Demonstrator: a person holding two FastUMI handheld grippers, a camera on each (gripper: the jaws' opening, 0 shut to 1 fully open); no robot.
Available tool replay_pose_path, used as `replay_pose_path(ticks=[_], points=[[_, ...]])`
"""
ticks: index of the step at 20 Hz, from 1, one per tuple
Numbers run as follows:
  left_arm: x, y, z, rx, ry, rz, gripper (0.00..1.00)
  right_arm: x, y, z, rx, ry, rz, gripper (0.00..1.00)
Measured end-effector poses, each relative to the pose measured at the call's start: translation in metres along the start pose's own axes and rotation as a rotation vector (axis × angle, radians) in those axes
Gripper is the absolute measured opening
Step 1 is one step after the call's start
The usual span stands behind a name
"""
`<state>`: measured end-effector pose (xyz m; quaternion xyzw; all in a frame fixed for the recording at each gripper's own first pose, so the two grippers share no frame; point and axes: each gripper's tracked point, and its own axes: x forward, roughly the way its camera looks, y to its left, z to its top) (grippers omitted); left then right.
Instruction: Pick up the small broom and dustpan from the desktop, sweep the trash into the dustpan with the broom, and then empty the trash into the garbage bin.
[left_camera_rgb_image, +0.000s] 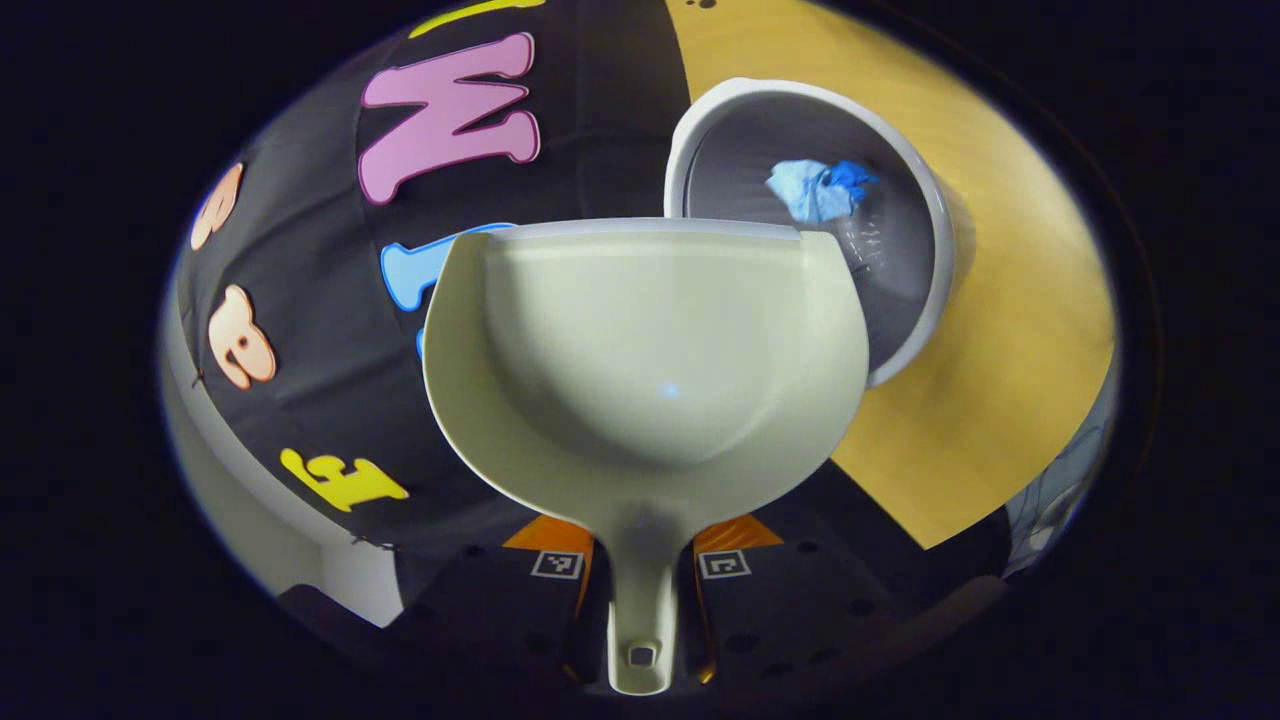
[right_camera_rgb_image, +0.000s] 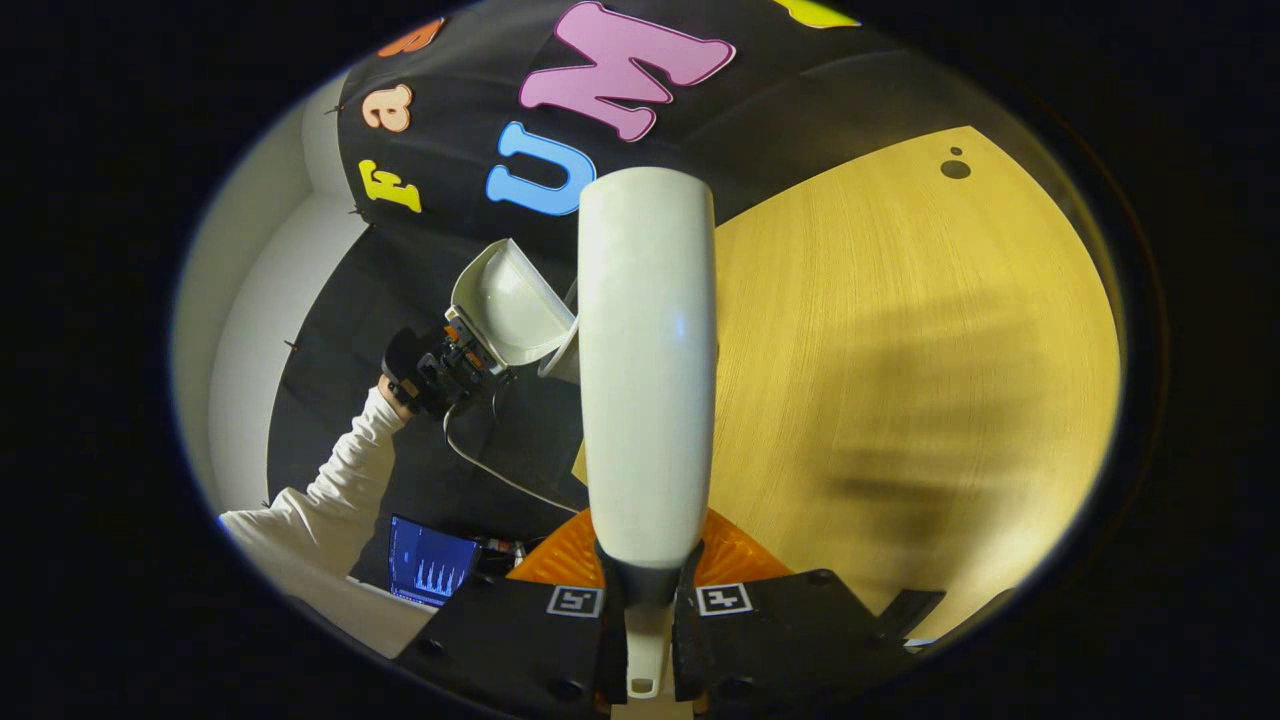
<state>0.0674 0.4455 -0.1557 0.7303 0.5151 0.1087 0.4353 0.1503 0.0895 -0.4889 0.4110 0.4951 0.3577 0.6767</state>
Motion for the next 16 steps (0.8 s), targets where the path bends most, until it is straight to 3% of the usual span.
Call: replay_pose_path(ticks=[3, 8, 10, 12, 16], points=[[0.001, 0.004, -0.003, 0.028, -0.014, 0.048, 0.25, 0.001, -0.001, -0.001, -0.007, 0.008, -0.008, 0.19], [-0.014, -0.014, 0.023, -0.285, -0.106, -0.074, 0.26, 0.002, -0.001, -0.002, -0.012, 0.016, -0.021, 0.19], [-0.021, -0.007, 0.034, -0.409, -0.157, -0.088, 0.25, 0.002, 0.0, -0.001, -0.009, 0.016, -0.024, 0.19], [-0.039, -0.011, 0.055, -0.583, -0.211, -0.177, 0.25, 0.001, 0.002, 0.0, -0.004, 0.011, -0.02, 0.19], [-0.11, -0.026, 0.114, -0.95, -0.368, -0.472, 0.25, -0.006, 0.011, 0.008, -0.027, -0.003, -0.039, 0.19]])
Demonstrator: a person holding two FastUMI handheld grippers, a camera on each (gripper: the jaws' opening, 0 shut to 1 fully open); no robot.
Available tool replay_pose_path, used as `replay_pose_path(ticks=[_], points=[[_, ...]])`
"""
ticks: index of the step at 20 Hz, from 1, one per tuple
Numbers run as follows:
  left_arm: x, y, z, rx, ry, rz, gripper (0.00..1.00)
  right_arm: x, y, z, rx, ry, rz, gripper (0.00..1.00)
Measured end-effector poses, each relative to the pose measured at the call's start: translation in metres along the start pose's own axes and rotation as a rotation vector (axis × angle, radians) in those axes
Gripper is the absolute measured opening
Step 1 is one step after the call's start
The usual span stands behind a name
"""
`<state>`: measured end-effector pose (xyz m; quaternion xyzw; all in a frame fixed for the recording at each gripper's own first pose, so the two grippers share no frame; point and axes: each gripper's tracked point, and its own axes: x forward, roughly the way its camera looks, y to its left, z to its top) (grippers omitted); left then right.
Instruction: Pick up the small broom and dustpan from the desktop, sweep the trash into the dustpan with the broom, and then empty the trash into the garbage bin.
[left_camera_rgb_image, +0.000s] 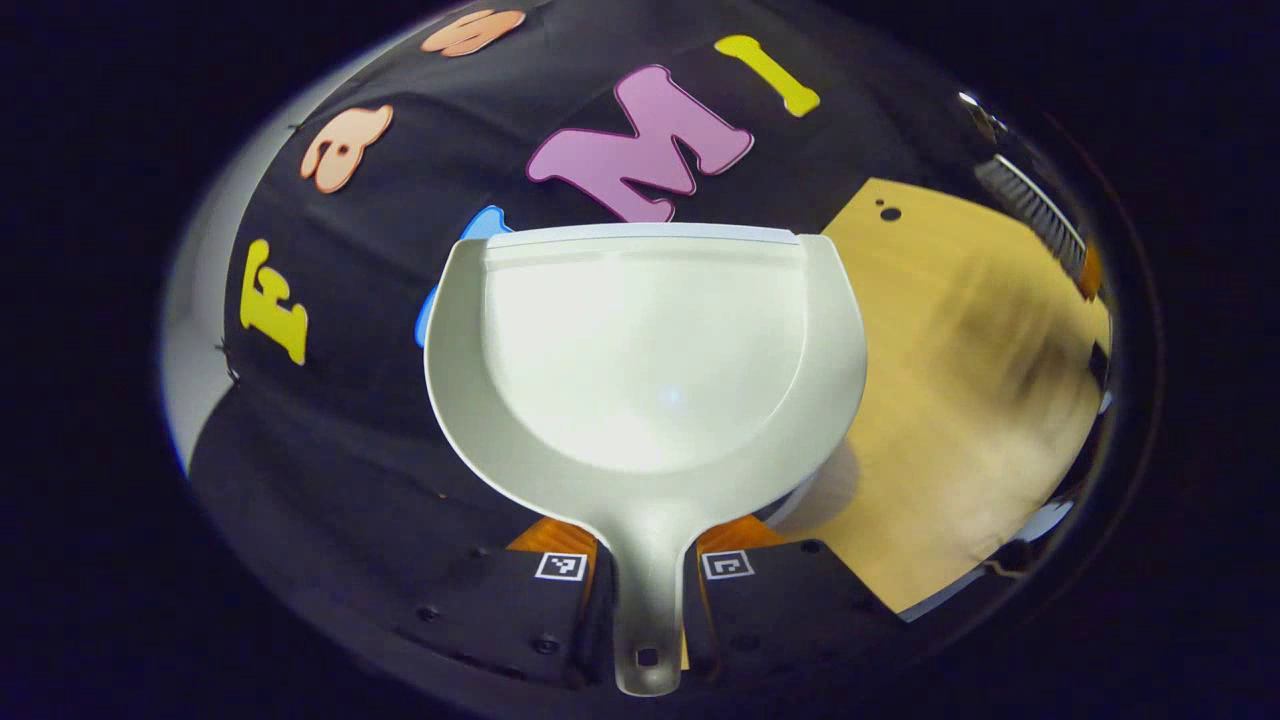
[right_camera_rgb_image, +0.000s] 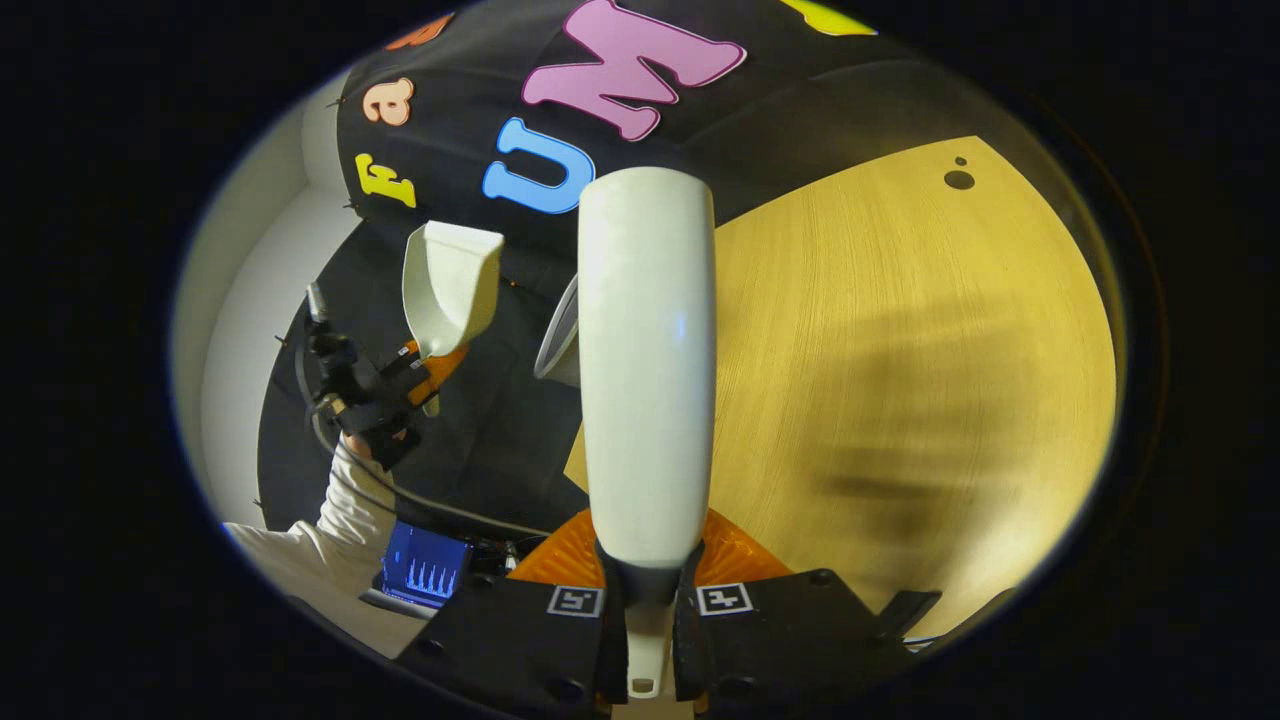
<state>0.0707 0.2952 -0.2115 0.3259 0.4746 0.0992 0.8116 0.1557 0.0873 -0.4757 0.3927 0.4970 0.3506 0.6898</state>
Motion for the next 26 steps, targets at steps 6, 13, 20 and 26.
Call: replay_pose_path(ticks=[6, 13, 20, 26], points=[[-0.036, -0.113, 0.032, -0.324, -0.053, -0.35, 0.25, 0.014, 0.013, 0.026, -0.012, -0.029, -0.049, 0.19], [-0.001, -0.219, -0.039, -0.545, 0.266, -0.58, 0.26, 0.044, -0.042, 0.02, 0.015, -0.005, -0.333, 0.19], [0.017, -0.295, -0.064, -0.492, 0.401, -0.592, 0.25, 0.079, -0.073, -0.016, 0.048, 0.107, -0.48, 0.19], [0.032, -0.311, -0.072, -0.495, 0.518, -0.568, 0.26, 0.086, -0.134, -0.043, 0.083, 0.222, -0.672, 0.2]])
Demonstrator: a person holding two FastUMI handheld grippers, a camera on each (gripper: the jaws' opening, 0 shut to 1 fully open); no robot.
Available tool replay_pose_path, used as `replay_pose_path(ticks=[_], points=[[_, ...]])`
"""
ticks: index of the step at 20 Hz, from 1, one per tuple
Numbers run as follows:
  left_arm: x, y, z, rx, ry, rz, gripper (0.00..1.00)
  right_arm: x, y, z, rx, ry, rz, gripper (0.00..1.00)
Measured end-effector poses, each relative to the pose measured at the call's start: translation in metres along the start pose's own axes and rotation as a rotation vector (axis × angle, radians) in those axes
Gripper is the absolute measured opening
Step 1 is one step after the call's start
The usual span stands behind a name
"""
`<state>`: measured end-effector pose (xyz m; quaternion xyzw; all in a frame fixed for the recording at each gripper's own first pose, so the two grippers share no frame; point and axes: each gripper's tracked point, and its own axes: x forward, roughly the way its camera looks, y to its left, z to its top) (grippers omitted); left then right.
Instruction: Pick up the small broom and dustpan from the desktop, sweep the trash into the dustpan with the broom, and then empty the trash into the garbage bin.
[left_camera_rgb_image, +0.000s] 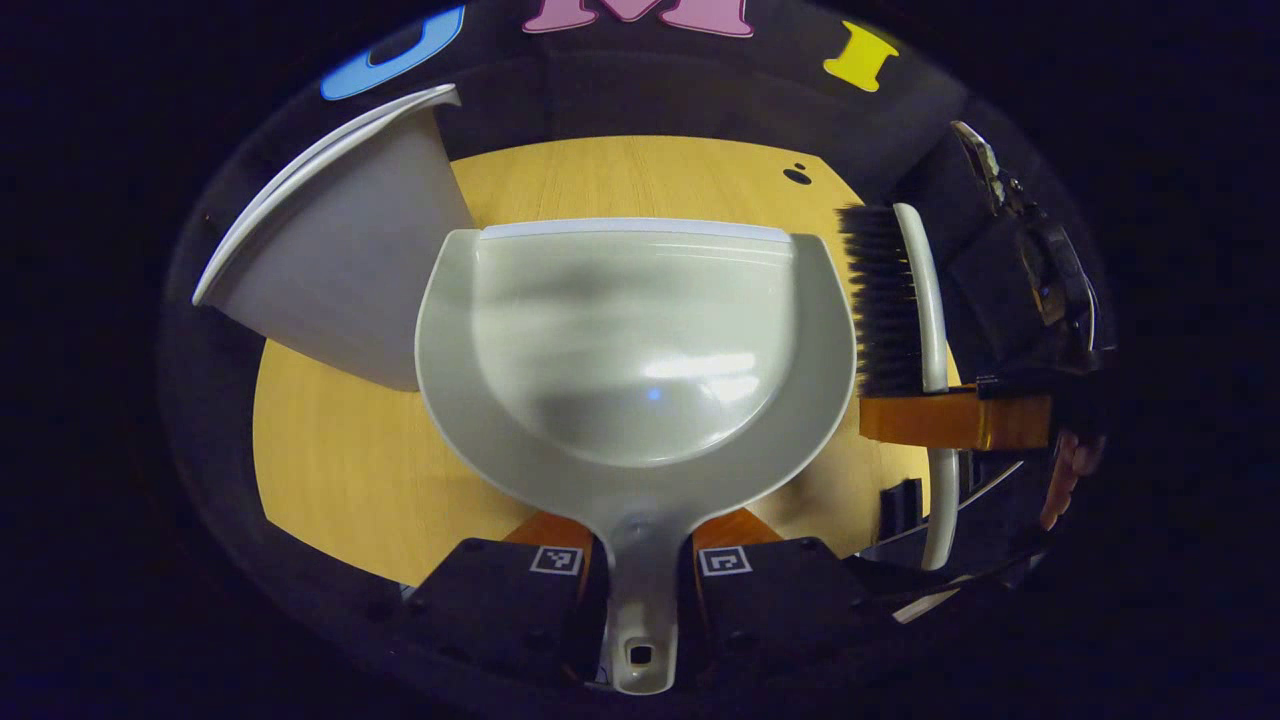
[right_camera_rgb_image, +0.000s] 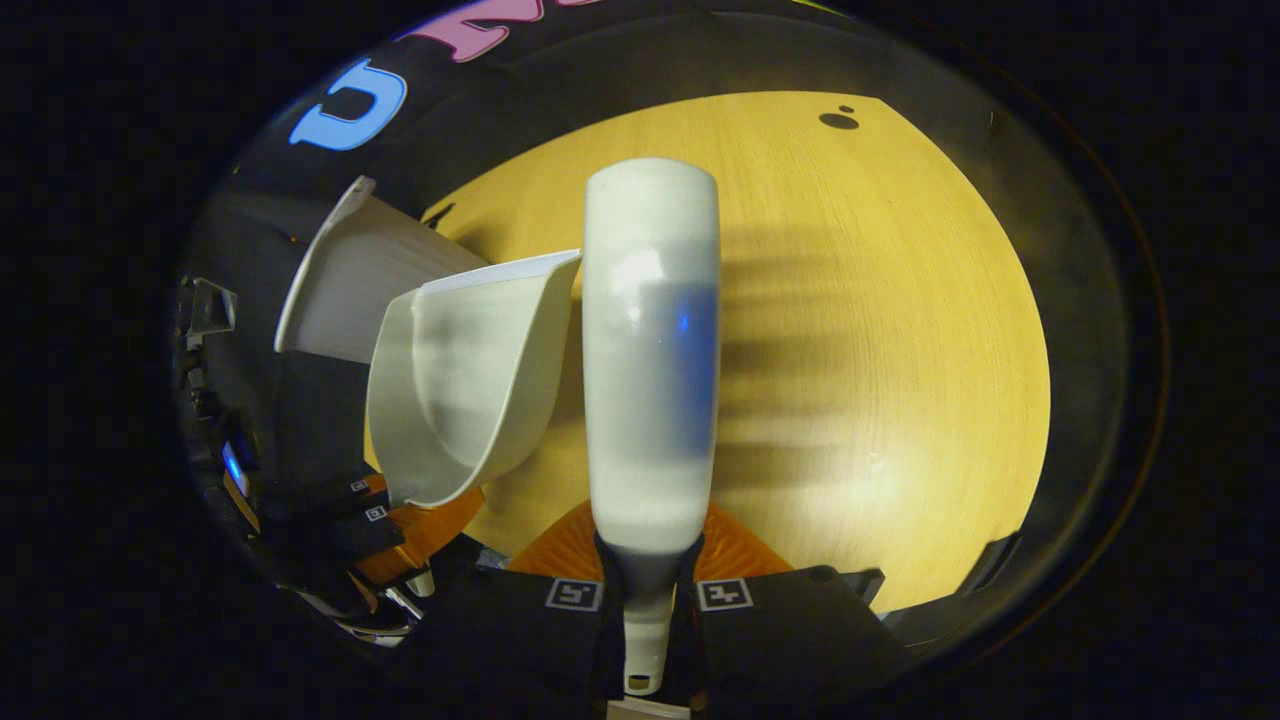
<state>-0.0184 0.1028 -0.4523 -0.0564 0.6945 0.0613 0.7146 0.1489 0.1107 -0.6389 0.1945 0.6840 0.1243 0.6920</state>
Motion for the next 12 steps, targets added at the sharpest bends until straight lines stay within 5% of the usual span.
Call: replay_pose_path(ticks=[8, 12], points=[[0.0, -0.012, -0.001, -0.072, 0.15, 0.013, 0.26, 0.057, -0.034, -0.022, -0.01, 0.149, -0.192, 0.2], [-0.004, -0.014, 0.006, -0.085, 0.192, 0.026, 0.25, 0.071, -0.042, -0.031, 0.014, 0.202, -0.226, 0.2]])
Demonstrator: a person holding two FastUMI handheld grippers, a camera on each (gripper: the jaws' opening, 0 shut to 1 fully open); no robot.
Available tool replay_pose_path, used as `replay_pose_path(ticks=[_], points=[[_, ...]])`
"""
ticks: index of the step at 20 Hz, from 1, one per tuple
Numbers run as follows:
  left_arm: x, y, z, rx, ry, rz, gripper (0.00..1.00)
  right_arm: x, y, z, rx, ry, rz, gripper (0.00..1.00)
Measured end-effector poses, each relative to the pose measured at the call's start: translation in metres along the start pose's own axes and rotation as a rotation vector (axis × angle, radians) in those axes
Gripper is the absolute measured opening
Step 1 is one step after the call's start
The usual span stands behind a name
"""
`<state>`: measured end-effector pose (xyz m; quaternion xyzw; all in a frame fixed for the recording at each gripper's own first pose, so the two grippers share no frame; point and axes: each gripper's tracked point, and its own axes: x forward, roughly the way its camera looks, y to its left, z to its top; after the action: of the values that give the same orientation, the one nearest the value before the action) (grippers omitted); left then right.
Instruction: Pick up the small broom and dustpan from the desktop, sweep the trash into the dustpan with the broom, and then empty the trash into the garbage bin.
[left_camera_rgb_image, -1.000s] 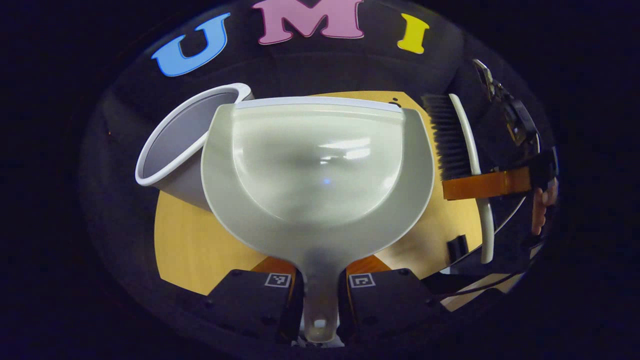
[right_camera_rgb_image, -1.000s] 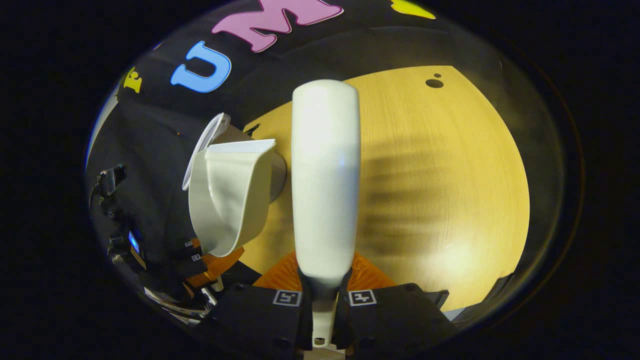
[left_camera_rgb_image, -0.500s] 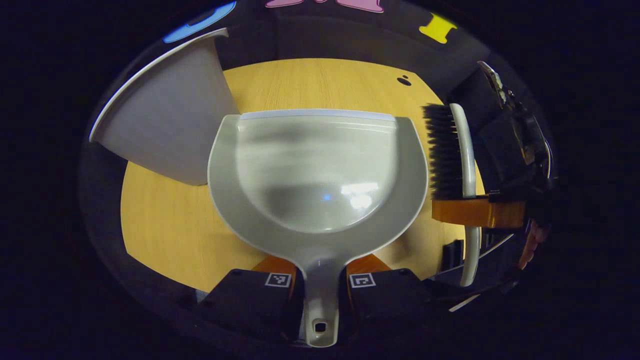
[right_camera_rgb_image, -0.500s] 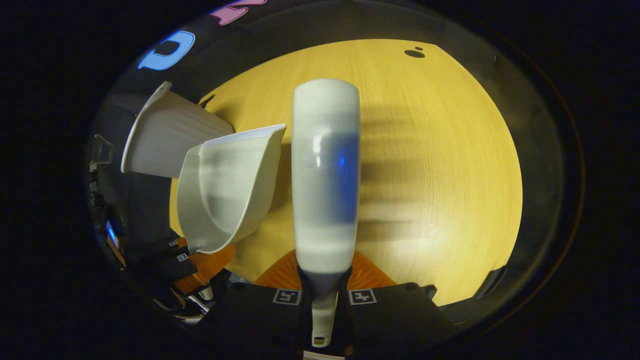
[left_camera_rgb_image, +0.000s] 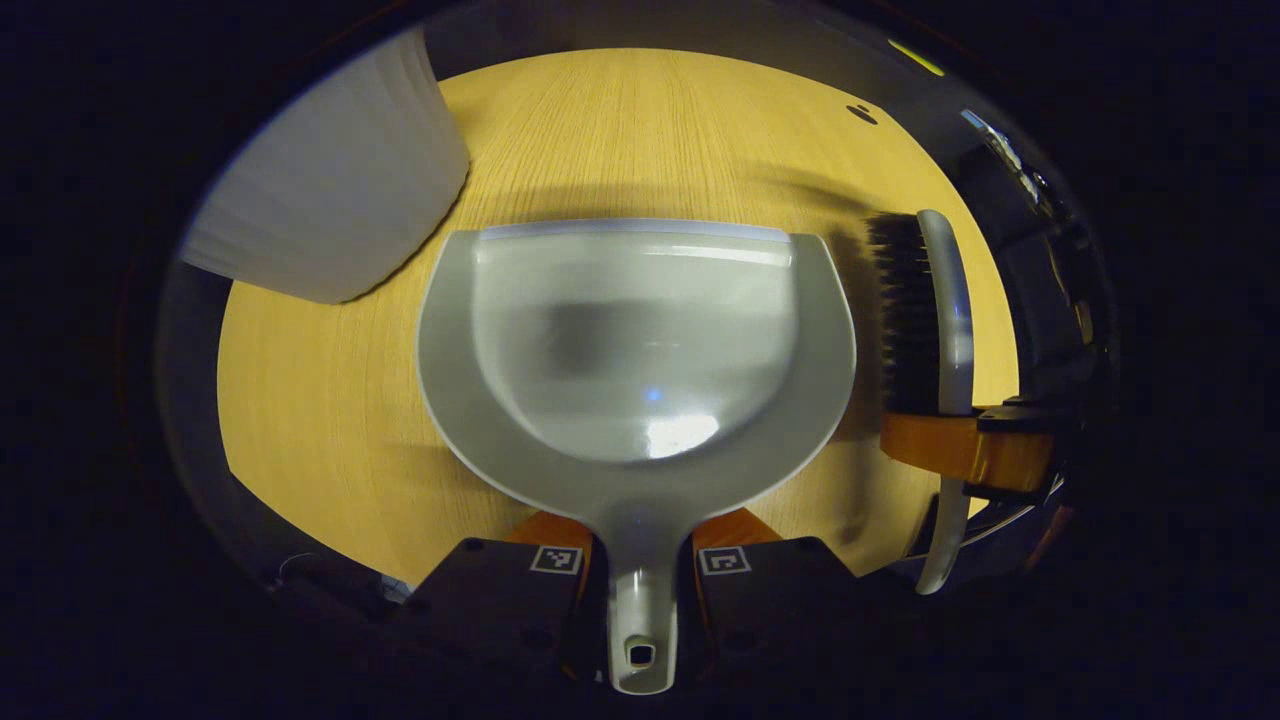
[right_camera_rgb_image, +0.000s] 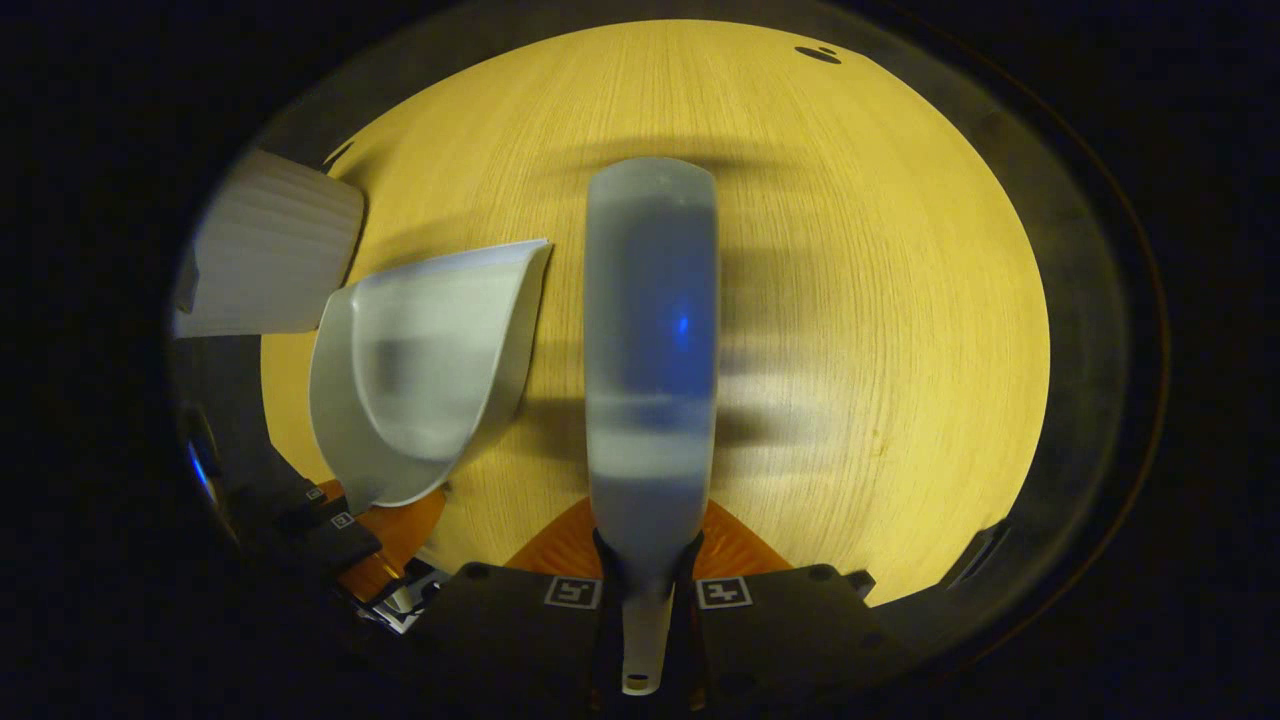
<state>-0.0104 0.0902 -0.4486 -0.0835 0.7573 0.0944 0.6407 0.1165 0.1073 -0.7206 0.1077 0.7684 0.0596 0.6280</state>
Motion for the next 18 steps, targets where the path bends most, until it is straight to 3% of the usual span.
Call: replay_pose_path(ticks=[3, 4, 5, 11, 16, 17, 18], points=[[-0.002, -0.009, 0.0, 0.022, 0.007, 0.003, 0.26, 0.008, -0.001, -0.006, -0.018, 0.031, -0.024, 0.2], [-0.002, -0.013, 0.003, 0.028, 0.01, 0.004, 0.26, 0.007, 0.004, -0.005, -0.014, 0.027, -0.016, 0.15], [0.001, -0.016, 0.004, 0.027, 0.01, 0.002, 0.26, 0.007, 0.004, -0.004, -0.016, 0.024, -0.019, 0.22], [0.019, -0.016, 0.004, 0.034, 0.045, 0.008, 0.27, 0.008, 0.007, -0.002, 0.003, 0.028, -0.021, 0.25], [0.02, -0.032, 0.011, 0.107, 0.089, -0.002, 0.3, 0.007, 0.013, 0.0, -0.004, 0.023, -0.025, 0.36], [0.018, -0.038, 0.011, 0.116, 0.084, -0.021, 0.36, 0.007, 0.015, -0.001, -0.005, 0.027, -0.019, 0.37], [0.016, -0.036, 0.012, 0.115, 0.066, -0.007, 0.48, 0.007, 0.013, -0.002, -0.01, 0.025, -0.031, 0.52]])
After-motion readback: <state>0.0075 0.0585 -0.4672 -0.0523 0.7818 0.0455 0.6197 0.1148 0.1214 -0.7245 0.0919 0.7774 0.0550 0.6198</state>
